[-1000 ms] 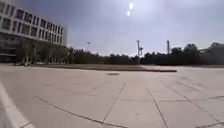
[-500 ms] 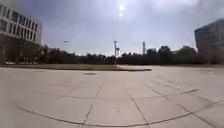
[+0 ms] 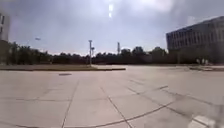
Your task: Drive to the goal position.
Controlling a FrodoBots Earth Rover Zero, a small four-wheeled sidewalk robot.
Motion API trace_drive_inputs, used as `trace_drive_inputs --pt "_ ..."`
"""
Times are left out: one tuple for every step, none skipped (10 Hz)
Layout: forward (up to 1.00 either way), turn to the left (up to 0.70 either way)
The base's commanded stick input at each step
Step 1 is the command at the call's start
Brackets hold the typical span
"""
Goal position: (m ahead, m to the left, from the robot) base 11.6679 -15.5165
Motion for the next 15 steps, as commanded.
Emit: trace_drive_inputs --pt "0.0 -0.68" --pt "0.42 -0.48" --pt "0.7 -0.35" --pt "0.7 -0.35" --pt "0.7 -0.35" --pt "0.7 -0.35" --pt "0.7 -0.35" --pt "0.7 -0.35" --pt "0.7 -0.35" --pt "0.7 -0.35" --pt "0.7 -0.35" --pt "0.7 -0.35" --pt "0.7 -0.35" --pt "0.7 -0.35" --pt "0.7 -0.35"
